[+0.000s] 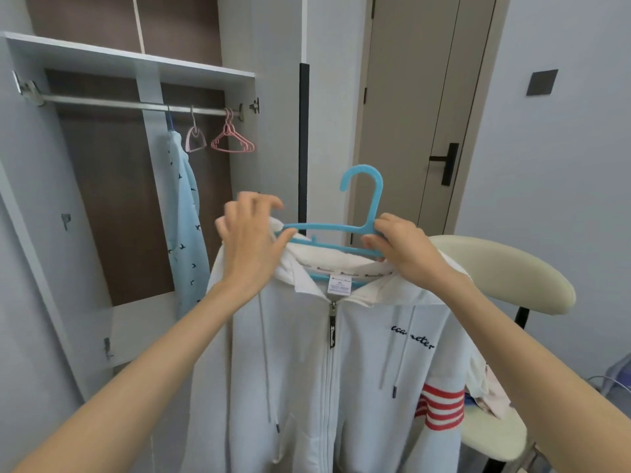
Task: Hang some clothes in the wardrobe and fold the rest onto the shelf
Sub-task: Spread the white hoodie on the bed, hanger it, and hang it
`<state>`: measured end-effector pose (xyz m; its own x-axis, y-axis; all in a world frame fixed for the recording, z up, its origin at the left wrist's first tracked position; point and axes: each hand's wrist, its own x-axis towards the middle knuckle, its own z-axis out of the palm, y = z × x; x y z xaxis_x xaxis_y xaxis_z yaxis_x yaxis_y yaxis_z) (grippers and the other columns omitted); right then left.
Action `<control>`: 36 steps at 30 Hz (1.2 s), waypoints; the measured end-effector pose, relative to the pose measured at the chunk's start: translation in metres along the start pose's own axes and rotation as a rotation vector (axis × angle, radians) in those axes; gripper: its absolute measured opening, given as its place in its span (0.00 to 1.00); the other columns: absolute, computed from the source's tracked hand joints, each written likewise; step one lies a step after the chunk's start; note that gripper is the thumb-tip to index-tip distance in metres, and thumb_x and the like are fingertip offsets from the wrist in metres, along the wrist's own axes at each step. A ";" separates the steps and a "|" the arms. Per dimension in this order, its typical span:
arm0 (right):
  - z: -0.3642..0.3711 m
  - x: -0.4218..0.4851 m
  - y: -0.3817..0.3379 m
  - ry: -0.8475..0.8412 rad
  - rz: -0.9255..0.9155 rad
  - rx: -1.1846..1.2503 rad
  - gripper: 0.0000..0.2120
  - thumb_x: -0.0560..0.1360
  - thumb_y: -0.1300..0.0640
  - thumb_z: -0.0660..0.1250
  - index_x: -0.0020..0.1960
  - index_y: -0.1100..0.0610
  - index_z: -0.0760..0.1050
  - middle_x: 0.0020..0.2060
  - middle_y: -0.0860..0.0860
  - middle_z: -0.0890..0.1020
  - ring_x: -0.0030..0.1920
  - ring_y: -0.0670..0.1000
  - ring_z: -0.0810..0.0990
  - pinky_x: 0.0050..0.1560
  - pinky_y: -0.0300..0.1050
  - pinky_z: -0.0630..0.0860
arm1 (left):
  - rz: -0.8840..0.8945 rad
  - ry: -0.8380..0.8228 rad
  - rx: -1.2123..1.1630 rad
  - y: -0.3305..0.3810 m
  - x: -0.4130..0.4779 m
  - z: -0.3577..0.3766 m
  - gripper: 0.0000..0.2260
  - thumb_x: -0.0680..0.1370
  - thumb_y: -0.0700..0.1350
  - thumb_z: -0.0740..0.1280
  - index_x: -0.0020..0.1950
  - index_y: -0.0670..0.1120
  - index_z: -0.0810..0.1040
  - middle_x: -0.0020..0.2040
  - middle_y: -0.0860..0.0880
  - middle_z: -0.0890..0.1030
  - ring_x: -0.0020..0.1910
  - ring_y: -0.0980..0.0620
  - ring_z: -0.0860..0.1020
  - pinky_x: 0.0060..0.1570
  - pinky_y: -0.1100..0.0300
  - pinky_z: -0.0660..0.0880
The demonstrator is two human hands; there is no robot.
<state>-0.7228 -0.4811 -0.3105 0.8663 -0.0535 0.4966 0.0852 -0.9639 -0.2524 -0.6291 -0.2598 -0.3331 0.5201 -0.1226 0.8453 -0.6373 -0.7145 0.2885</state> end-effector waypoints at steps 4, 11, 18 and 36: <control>-0.013 0.001 0.004 0.129 0.068 -0.051 0.08 0.80 0.51 0.60 0.44 0.53 0.73 0.44 0.45 0.72 0.39 0.49 0.78 0.40 0.50 0.71 | -0.812 -0.111 -0.570 -0.012 0.003 -0.010 0.22 0.71 0.53 0.73 0.55 0.46 0.66 0.51 0.49 0.68 0.52 0.49 0.71 0.51 0.58 0.66; -0.010 0.001 0.000 0.209 0.067 -0.106 0.10 0.80 0.49 0.60 0.45 0.55 0.72 0.45 0.46 0.72 0.43 0.56 0.76 0.40 0.49 0.70 | -1.185 -0.478 -1.396 0.003 0.029 -0.020 0.17 0.76 0.52 0.68 0.62 0.47 0.74 0.57 0.45 0.80 0.55 0.46 0.79 0.51 0.50 0.76; 0.004 -0.012 0.011 0.070 0.050 -0.119 0.11 0.81 0.50 0.59 0.48 0.57 0.74 0.45 0.49 0.73 0.41 0.57 0.78 0.43 0.56 0.76 | -1.200 -0.327 -1.353 0.010 0.032 -0.012 0.14 0.75 0.47 0.71 0.57 0.44 0.74 0.54 0.45 0.79 0.51 0.48 0.79 0.47 0.52 0.79; 0.019 -0.010 0.012 0.115 0.202 -0.052 0.10 0.80 0.51 0.58 0.43 0.52 0.74 0.41 0.42 0.83 0.34 0.48 0.82 0.41 0.47 0.75 | -1.072 -0.338 -1.090 -0.015 0.013 0.009 0.10 0.80 0.46 0.64 0.59 0.44 0.71 0.53 0.46 0.80 0.45 0.49 0.81 0.36 0.55 0.78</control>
<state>-0.7210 -0.4870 -0.3337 0.8014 -0.2727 0.5324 -0.1118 -0.9426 -0.3145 -0.6074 -0.2568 -0.3302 0.9869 -0.1526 -0.0527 0.0887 0.2395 0.9668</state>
